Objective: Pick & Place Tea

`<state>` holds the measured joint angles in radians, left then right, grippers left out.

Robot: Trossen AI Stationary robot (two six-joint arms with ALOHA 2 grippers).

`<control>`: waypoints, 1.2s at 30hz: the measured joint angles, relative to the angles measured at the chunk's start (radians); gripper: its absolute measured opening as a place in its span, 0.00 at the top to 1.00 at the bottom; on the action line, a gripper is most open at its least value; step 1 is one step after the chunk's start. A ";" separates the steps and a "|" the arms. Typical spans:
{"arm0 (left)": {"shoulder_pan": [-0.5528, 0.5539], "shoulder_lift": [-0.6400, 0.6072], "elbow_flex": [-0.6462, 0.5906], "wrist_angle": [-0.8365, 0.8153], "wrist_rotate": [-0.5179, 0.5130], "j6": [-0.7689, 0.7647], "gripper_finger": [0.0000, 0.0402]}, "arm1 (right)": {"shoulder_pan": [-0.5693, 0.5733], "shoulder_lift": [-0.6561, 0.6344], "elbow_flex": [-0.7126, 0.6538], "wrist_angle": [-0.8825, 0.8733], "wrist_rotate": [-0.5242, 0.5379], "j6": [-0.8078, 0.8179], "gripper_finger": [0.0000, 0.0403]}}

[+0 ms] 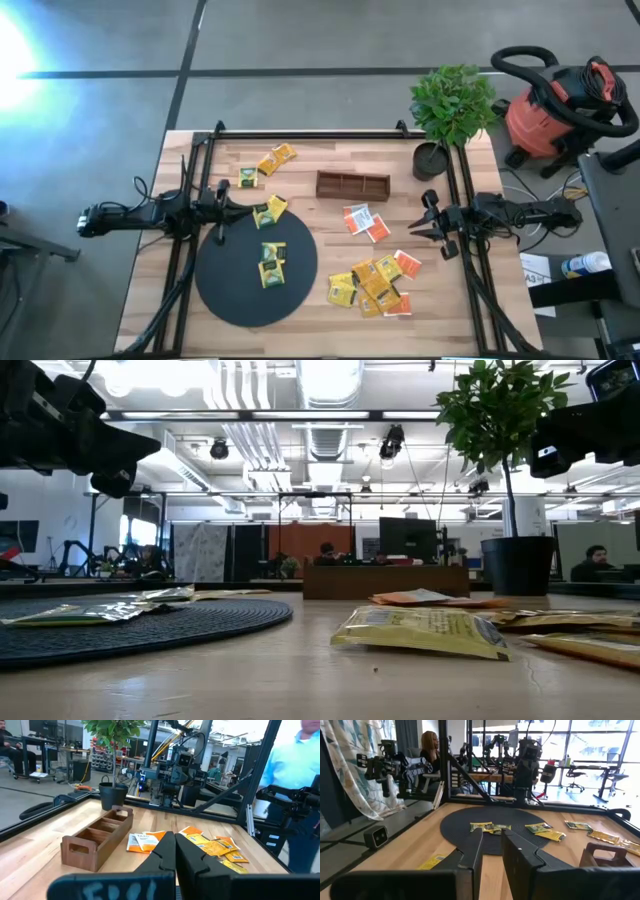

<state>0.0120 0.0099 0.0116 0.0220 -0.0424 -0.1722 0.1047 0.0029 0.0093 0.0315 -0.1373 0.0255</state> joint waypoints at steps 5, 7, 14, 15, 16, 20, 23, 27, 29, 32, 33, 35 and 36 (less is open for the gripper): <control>0.000 0.000 0.000 0.000 0.000 0.000 1.00 | 0.000 0.000 0.000 0.000 0.000 0.000 0.83; 0.000 0.000 0.000 0.000 0.000 0.000 1.00 | 0.000 0.000 0.000 0.000 0.000 0.000 0.83; 0.000 0.000 0.000 0.000 0.000 0.000 1.00 | 0.000 0.000 0.000 0.000 0.000 0.000 0.83; 0.000 0.000 0.000 0.000 0.000 0.000 1.00 | 0.000 0.000 0.000 0.000 0.000 0.000 0.83; 0.000 0.000 0.000 0.000 0.000 0.000 1.00 | 0.000 0.000 0.000 0.000 0.000 0.000 0.83; 0.000 0.000 0.000 0.000 0.000 0.000 1.00 | 0.000 0.000 0.000 0.002 0.005 0.000 0.83; 0.000 0.000 0.000 0.000 0.000 0.000 1.00 | 0.001 0.000 0.000 0.002 0.003 0.103 0.83; 0.000 0.000 0.000 0.000 0.000 0.000 1.00 | 0.002 0.000 0.000 0.002 0.005 0.481 0.83; 0.000 0.000 0.000 0.000 0.000 0.000 1.00 | 0.002 0.000 0.000 0.002 0.005 0.719 0.83; 0.000 0.000 0.000 0.000 0.000 0.000 1.00 | 0.000 0.000 0.000 0.002 0.008 1.137 0.83; 0.000 0.000 0.000 0.000 0.000 0.000 1.00 | -0.001 0.000 0.000 0.001 0.018 1.225 0.83; 0.000 0.000 0.000 0.000 0.000 0.000 1.00 | -0.001 0.000 0.000 -0.006 0.039 1.310 0.83; 0.000 0.000 0.000 0.000 0.000 0.000 1.00 | 0.000 0.000 0.000 -0.005 0.058 1.323 0.83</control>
<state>0.0122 0.0099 0.0116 0.0219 -0.0422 -0.1722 0.1043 0.0033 0.0097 0.0267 -0.0791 1.3488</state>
